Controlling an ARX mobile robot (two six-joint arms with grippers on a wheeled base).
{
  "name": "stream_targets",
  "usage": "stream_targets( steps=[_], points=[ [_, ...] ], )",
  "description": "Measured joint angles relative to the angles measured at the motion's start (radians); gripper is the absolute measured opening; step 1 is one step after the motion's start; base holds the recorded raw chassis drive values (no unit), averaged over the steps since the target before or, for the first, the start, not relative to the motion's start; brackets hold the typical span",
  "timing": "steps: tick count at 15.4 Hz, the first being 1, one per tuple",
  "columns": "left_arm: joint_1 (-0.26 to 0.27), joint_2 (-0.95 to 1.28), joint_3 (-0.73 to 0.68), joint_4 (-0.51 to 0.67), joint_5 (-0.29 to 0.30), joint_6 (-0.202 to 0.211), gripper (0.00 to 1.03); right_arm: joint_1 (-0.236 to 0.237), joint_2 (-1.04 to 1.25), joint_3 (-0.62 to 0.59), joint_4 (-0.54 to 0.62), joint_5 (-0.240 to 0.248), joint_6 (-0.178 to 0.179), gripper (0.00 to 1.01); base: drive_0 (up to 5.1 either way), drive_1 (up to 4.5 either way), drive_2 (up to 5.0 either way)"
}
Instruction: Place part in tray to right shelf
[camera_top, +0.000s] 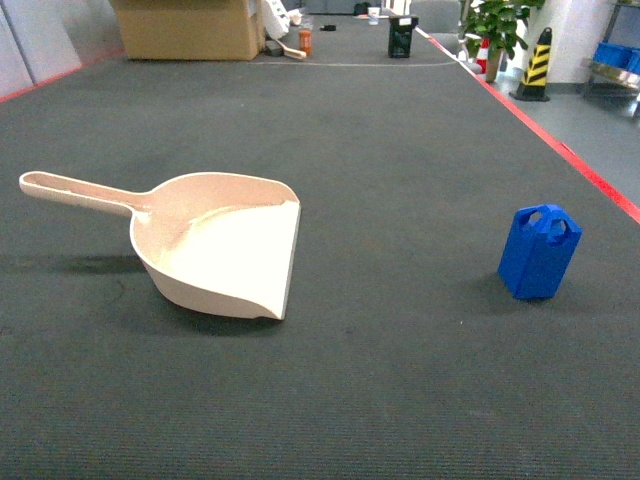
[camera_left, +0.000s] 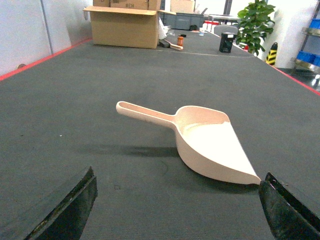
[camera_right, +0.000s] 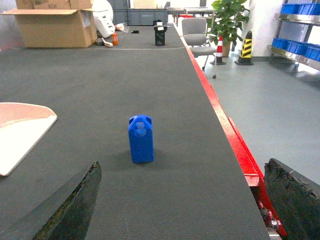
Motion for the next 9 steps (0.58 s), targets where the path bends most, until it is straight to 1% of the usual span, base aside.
stream_targets(
  steps=[9],
  points=[
    [0.000, 0.000, 0.000, 0.000, 0.000, 0.000, 0.98, 0.000, 0.000, 0.000, 0.000, 0.000, 0.000, 0.98, 0.0, 0.00, 0.0]
  ],
)
